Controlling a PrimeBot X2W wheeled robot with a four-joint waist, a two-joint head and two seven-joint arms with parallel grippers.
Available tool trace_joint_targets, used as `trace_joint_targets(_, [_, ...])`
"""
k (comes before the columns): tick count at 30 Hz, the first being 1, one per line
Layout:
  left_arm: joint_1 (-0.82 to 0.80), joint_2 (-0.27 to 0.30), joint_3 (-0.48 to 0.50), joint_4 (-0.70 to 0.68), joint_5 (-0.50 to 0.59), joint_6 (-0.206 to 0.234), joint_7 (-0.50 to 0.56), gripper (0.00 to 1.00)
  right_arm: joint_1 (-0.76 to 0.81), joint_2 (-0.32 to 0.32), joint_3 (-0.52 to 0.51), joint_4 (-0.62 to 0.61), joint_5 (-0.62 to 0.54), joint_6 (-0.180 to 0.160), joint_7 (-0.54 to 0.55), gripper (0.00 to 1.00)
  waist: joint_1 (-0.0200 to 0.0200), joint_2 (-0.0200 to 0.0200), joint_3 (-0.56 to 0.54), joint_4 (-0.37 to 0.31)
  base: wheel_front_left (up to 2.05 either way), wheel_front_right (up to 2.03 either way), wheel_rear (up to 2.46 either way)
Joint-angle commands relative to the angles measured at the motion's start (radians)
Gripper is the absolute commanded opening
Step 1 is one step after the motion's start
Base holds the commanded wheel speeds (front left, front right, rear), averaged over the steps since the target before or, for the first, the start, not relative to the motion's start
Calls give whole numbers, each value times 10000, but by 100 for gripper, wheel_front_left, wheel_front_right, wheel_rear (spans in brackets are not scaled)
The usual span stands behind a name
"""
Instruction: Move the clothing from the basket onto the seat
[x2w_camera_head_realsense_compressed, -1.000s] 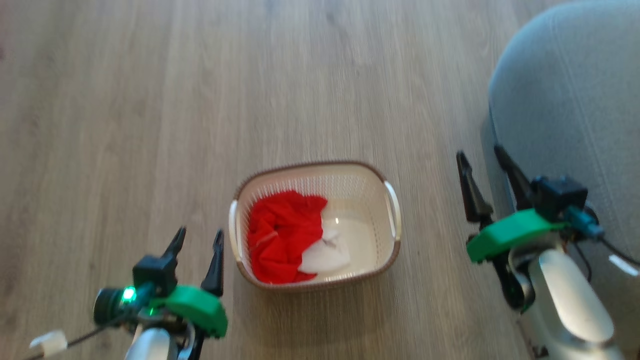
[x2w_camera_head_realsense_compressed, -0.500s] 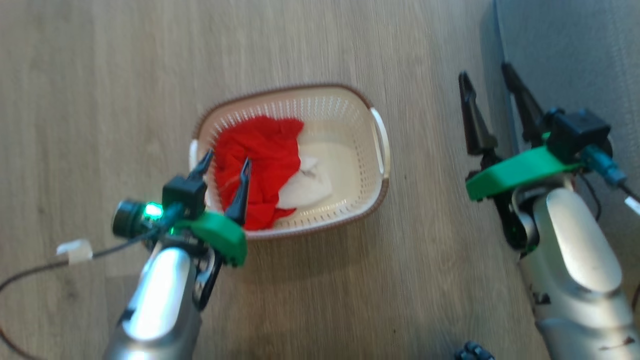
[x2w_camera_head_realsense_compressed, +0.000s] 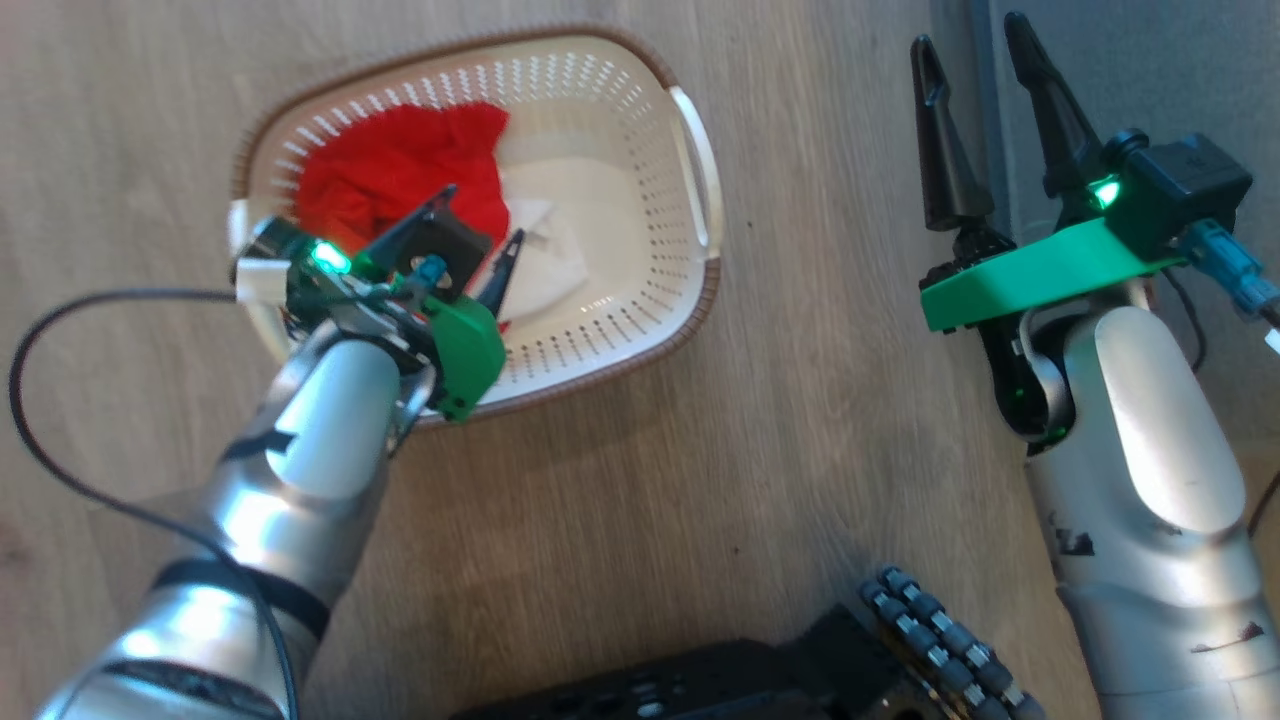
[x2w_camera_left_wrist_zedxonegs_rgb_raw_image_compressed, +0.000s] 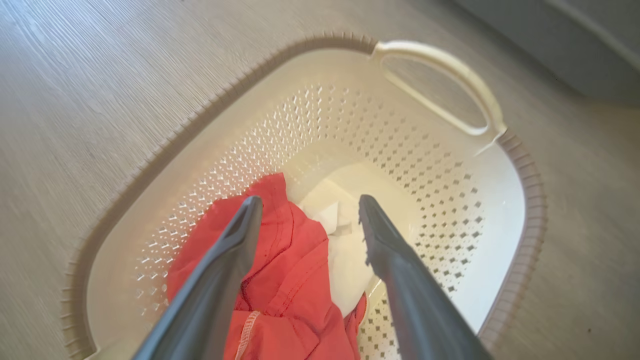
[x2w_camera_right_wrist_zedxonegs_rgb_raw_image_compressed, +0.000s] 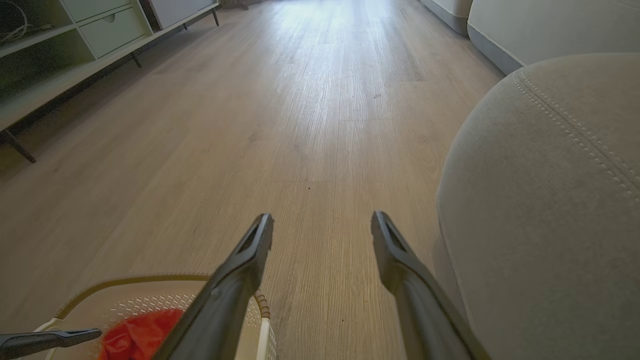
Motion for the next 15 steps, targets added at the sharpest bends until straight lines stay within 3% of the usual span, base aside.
trace_joint_targets(1, [-347, 302, -16, 448, 256, 0, -116, 100, 39, 199, 152, -375, 99, -2, -92, 100, -2, 0, 548, -428, 0, 0, 0])
trace_joint_targets(9, [-1912, 548, -1072, 2972, 1368, 225, 1002, 100, -110, 299, 241, -434, 247, -2, -92, 100, -2, 0, 1277, -716, 0, 0, 0])
trace_joint_targets(15, [-2356, 809, -1857, 3573, 2088, 380, 1900, 100, -200, 321, 287, -502, 328, -2, -92, 100, -2, 0, 1512, -808, 0, 0, 0])
